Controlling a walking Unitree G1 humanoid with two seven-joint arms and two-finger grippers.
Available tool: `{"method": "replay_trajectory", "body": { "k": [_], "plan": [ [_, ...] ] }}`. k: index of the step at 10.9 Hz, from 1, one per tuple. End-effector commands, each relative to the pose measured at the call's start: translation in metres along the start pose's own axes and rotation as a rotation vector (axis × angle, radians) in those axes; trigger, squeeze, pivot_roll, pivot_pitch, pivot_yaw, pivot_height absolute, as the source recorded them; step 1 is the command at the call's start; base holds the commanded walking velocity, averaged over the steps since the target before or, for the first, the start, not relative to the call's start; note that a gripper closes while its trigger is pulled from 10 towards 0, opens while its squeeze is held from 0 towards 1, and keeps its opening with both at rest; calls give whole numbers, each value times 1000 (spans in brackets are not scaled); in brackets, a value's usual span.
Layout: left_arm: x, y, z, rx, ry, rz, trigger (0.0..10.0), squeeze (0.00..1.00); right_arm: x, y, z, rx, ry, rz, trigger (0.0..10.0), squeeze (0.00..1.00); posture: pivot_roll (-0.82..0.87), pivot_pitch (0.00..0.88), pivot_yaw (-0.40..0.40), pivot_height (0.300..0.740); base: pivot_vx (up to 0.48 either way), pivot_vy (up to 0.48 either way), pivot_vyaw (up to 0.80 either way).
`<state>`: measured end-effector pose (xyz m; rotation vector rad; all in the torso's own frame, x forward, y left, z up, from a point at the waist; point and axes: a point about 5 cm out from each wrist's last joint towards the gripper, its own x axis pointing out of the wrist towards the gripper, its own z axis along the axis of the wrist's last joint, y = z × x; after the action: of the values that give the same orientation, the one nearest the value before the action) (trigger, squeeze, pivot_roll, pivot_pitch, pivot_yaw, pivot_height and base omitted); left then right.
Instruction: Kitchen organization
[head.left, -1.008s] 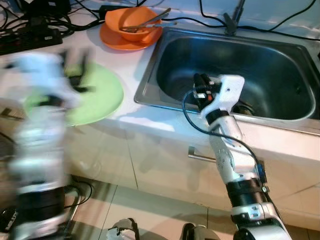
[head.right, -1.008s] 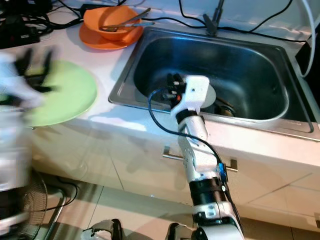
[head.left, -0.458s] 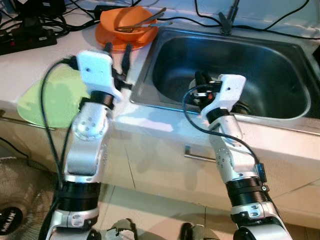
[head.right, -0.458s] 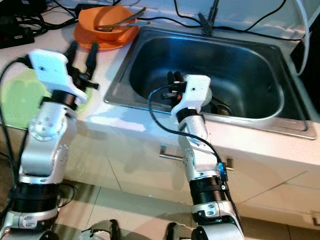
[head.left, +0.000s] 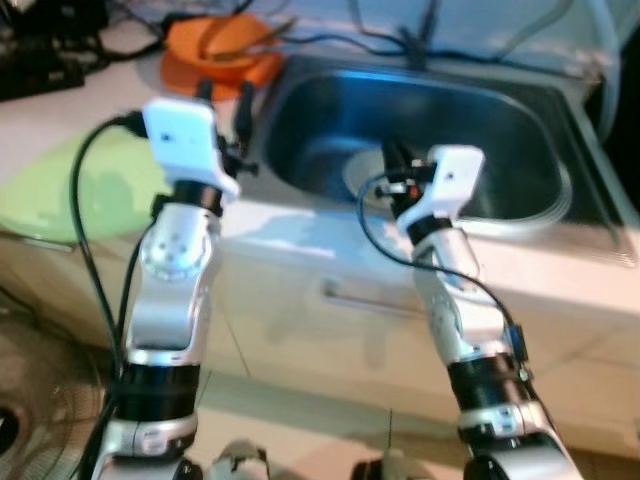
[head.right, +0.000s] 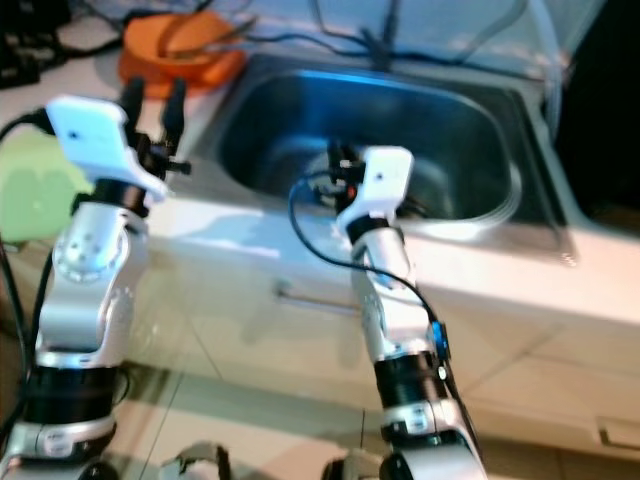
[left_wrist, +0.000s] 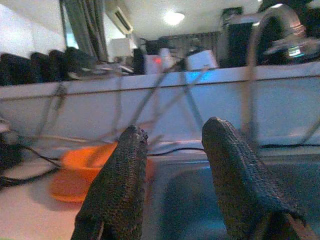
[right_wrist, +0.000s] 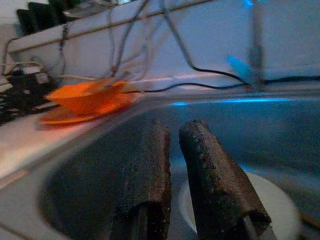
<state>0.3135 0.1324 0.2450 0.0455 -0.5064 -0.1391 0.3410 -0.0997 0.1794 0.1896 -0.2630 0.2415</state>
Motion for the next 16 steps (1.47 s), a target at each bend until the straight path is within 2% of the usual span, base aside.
{"method": "replay_trajectory", "body": {
  "k": [1,3,10,13,15,16],
  "plan": [
    [-2,1,2,4,-16,-2,10000,0,2,-1,5,10,-20,-6,10000,0,128,114,-1,740,0,0,0],
    [-4,1,-2,6,2,-7,10000,0,1,-1,4,12,-18,-6,10000,0,127,118,-2,740,0,0,0],
    [-5,-1,-2,-21,15,4,10000,0,1,-2,3,15,-9,-7,10000,0,127,120,-5,740,-316,0,0],
    [-7,1,-9,-41,46,20,10000,0,0,-3,1,12,-2,-11,10000,0,124,119,-4,740,0,0,0],
    [-10,3,-19,-85,97,38,10000,0,0,-3,-1,2,9,-12,10000,0,125,118,-4,740,0,0,0],
    [-12,5,-24,-72,125,50,10000,0,0,-3,-2,-9,16,-6,10000,0,126,119,-6,740,0,292,0]
  ]
}}
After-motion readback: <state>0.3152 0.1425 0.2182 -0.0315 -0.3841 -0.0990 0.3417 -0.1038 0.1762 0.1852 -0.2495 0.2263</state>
